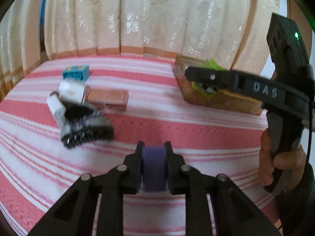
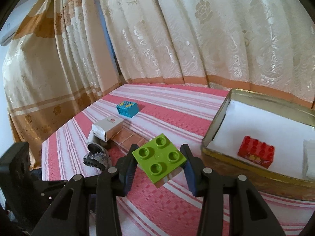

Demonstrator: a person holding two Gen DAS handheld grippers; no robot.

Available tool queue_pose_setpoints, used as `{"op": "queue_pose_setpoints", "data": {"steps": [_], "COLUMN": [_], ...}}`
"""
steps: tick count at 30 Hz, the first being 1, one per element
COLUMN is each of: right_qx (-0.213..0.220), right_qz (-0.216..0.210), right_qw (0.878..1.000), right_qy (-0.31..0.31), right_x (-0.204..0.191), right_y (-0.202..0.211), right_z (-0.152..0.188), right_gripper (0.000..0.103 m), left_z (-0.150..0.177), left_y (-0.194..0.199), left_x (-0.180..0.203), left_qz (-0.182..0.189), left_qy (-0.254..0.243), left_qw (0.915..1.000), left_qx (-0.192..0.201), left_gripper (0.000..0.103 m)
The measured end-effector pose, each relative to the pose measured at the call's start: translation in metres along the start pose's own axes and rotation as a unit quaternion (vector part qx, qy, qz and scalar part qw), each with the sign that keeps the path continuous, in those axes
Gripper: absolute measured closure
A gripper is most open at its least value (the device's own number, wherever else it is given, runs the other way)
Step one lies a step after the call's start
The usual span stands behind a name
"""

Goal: Organize rigid objects
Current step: 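Lift the purple cube with the left tool while the right tool lifts the green brick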

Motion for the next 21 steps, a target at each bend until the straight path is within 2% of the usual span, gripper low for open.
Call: {"op": "queue_pose_setpoints", "data": {"steps": [5,8,10,11,12,14,19,20,21], "right_qx": [0.013,0.01,0.011,0.012,0.012,0.012,0.01,0.01,0.011], "right_qz": [0.008,0.009,0.008,0.007,0.005,0.003,0.006,0.006,0.006], "right_qw": [1.0,1.0,1.0,1.0,1.0,1.0,1.0,1.0,1.0], "right_qy": [-0.016,-0.027,-0.028,-0.026,-0.024,-0.018,-0.021,-0.023,-0.025], "right_x": [0.014,0.022,0.023,0.022,0.02,0.017,0.018,0.019,0.021], "right_y": [0.009,0.01,0.011,0.011,0.012,0.012,0.011,0.012,0.012], "right_z": [-0.003,-0.002,-0.003,-0.003,-0.003,-0.003,-0.002,-0.002,-0.002], "right_gripper": [0.057,0.057,0.057,0.057,0.057,0.057,0.057,0.057,0.057], "left_z": [-0.021,-0.018,-0.014,-0.009,-0.004,0.003,-0.001,-0.003,-0.003], "left_y": [0.004,0.012,0.016,0.016,0.015,0.012,-0.007,-0.013,-0.018], "left_x": [0.013,0.013,0.009,0.008,0.01,0.012,0.01,0.012,0.015], "left_qz": [-0.007,0.013,0.031,0.029,0.02,-0.004,0.012,0.003,-0.002], "left_qy": [-0.027,-0.026,-0.019,-0.023,-0.03,-0.041,-0.008,-0.01,-0.016], "left_qw": [0.9994,0.9993,0.9992,0.9993,0.9993,0.9991,0.9998,0.9997,0.9994], "left_qx": [0.023,0.023,0.014,0.008,0.004,0.006,-0.017,-0.023,-0.029], "left_gripper": [0.085,0.085,0.08,0.067,0.05,0.037,0.037,0.044,0.07]}}
Point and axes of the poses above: each gripper's, at about its wrist camera, not at the fingertips, and y roughly against the way its jaws point, x to its right, z to its underside, the point moved 1 cm from there along -y, roughly the way its jaws point, and after that the axes turned 3 degrees about z, right-handed, at the moved point
